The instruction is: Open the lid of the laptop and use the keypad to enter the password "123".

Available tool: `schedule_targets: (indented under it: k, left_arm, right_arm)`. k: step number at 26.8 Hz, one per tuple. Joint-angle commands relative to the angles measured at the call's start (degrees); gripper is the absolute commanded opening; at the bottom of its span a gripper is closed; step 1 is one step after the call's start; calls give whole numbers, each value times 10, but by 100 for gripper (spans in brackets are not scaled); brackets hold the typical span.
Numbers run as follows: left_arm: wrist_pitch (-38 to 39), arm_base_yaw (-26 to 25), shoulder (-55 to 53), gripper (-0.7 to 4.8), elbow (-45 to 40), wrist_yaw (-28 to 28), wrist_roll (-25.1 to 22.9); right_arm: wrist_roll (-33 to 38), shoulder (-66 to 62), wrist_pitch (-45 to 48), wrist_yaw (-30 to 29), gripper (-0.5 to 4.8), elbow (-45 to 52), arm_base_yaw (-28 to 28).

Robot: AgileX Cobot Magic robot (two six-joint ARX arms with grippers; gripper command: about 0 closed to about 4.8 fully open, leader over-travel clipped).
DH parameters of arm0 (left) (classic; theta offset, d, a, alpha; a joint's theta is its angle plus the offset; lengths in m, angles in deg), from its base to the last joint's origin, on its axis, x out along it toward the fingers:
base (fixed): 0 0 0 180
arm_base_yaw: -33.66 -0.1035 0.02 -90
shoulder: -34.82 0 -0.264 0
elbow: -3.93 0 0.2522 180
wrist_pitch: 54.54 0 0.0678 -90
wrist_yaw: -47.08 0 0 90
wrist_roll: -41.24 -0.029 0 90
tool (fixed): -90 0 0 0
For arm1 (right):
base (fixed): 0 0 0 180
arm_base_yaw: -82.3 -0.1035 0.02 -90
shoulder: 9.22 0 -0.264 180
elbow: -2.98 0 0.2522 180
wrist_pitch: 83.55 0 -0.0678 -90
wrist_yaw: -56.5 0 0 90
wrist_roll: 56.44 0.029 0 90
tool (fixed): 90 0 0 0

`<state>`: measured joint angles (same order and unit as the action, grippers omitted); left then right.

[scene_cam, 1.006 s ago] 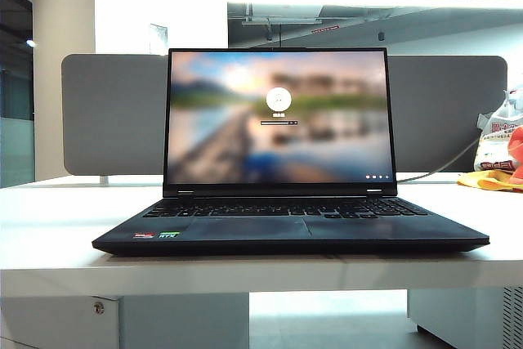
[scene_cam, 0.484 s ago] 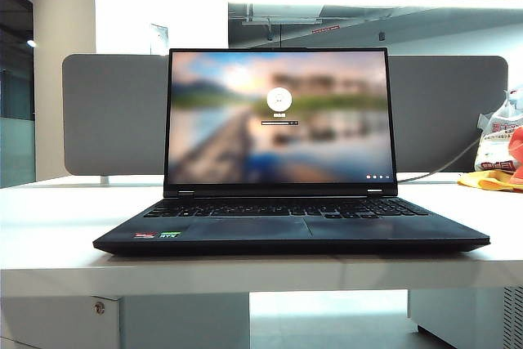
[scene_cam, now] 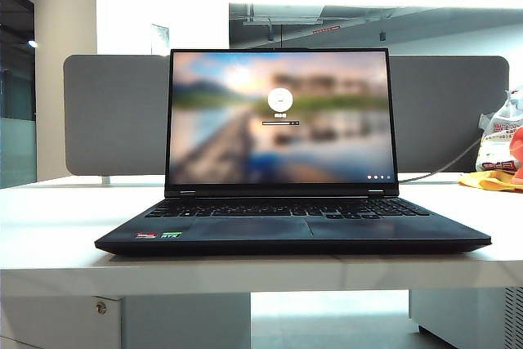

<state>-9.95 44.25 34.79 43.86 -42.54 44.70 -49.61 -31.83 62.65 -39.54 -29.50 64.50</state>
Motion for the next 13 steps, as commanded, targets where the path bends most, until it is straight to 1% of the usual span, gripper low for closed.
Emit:
schedule_targets:
  k: [1, 3, 6, 9, 13]
  left_arm:
    - [-52, -80, -2, -5, -56, 39, 4]
    - [-90, -123, -2, -5, -97, 77, 7]
    - [-142, -166, -2, -5, -152, 112, 30]
    - [-195, -175, -2, -5, -201, 113, 48]
    - [-257, -166, -2, -5, -250, 112, 52]
  right_arm:
    - [3, 0, 8, -1, -5, -1, 0]
    - [3, 0, 7, -1, -5, -1, 0]
    - [3, 0, 6, -1, -5, -1, 0]
    - [3, 0, 6, -1, -5, -1, 0]
    - [3, 0, 6, -1, -5, -1, 0]
